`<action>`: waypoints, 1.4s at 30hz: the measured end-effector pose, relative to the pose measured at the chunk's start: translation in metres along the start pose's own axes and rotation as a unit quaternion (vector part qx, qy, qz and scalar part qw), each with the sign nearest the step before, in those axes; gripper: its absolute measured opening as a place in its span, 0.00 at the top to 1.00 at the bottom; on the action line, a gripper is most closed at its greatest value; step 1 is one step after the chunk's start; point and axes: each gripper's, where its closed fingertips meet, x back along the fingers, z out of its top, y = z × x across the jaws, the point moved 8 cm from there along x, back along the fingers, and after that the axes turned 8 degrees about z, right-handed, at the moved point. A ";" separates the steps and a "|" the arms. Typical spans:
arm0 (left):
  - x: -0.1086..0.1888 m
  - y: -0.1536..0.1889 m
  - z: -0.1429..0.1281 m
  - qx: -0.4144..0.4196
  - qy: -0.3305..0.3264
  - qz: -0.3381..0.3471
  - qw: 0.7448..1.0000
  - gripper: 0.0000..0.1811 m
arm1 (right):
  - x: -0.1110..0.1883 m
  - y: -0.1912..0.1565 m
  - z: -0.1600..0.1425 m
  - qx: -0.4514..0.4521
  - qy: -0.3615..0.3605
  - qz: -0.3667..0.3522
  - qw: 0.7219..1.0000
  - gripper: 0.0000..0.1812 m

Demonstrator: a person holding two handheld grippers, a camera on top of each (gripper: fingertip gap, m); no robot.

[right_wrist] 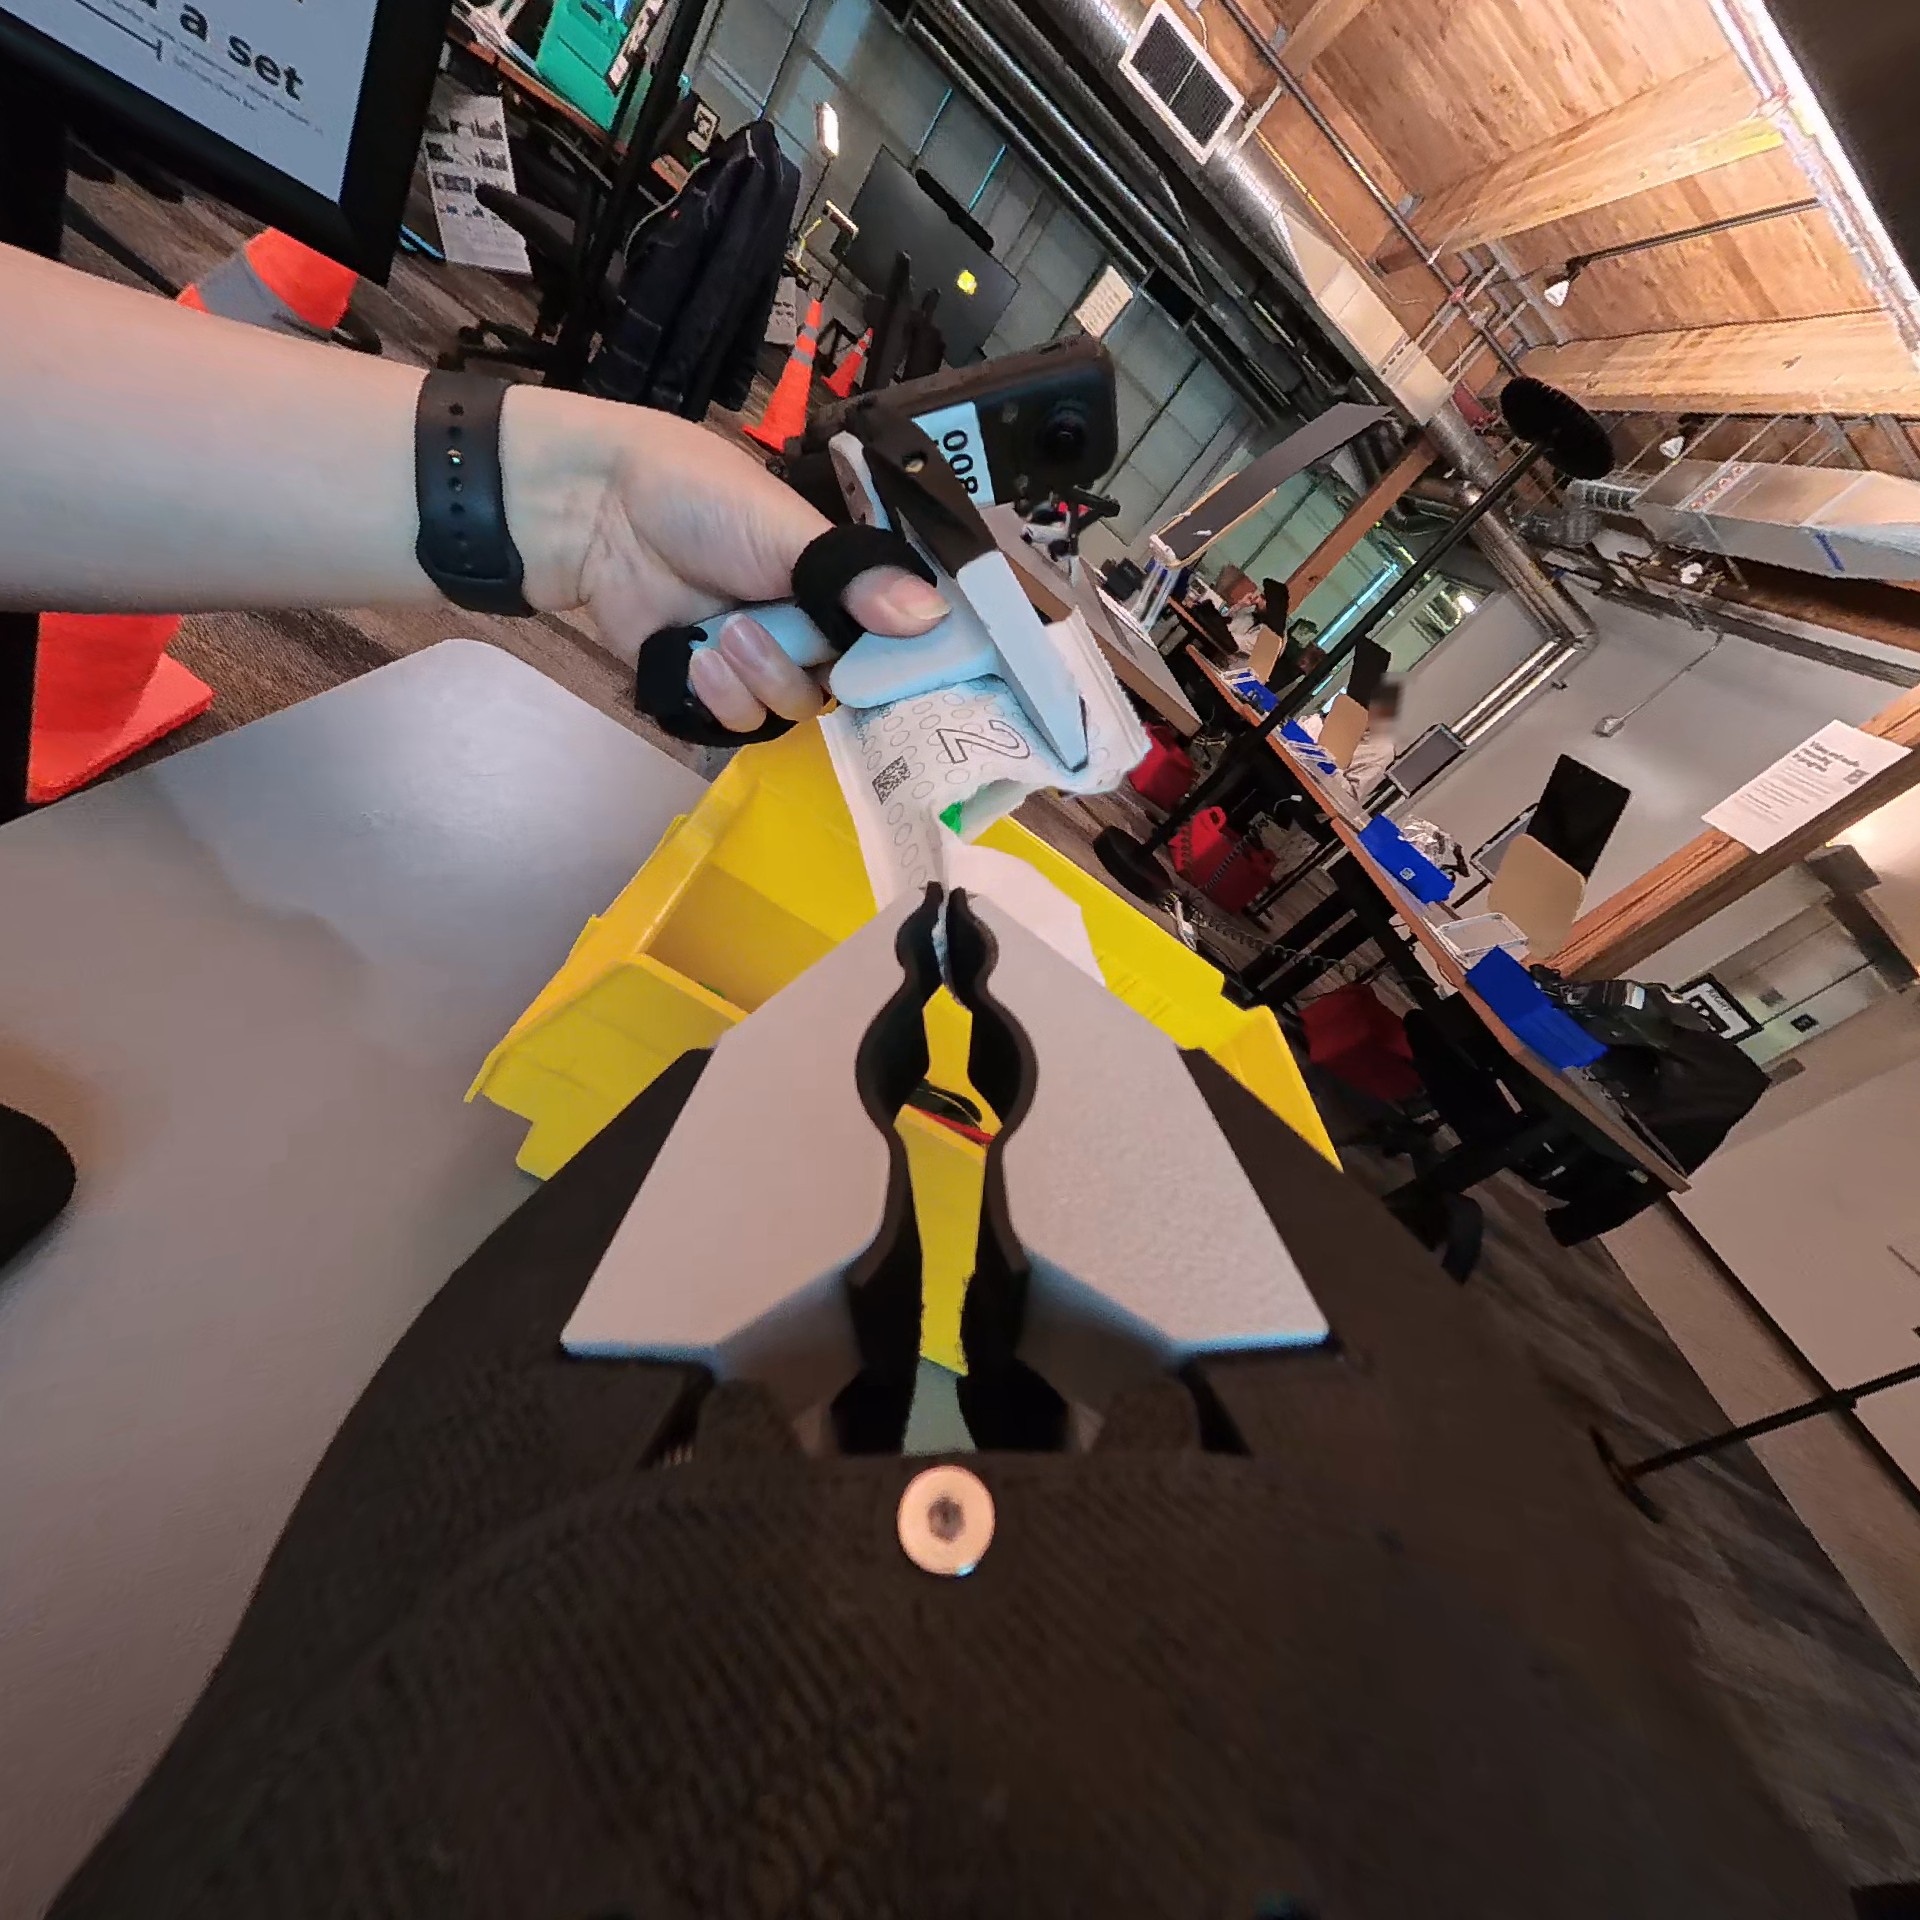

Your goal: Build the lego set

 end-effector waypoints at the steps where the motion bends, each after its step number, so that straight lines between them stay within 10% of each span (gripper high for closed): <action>1: 0.000 0.000 0.000 0.001 0.000 0.000 1.000 0.98 | 0.001 0.000 0.000 0.000 0.000 0.000 1.000 1.00; 27: 0.015 -0.005 -0.002 0.019 0.021 0.008 1.000 0.98 | 0.017 0.001 -0.009 -0.052 0.000 0.039 0.998 1.00; 42: 0.017 -0.013 0.005 0.020 0.081 0.030 0.996 0.98 | 0.129 0.012 0.008 -0.178 -0.045 -0.090 0.979 1.00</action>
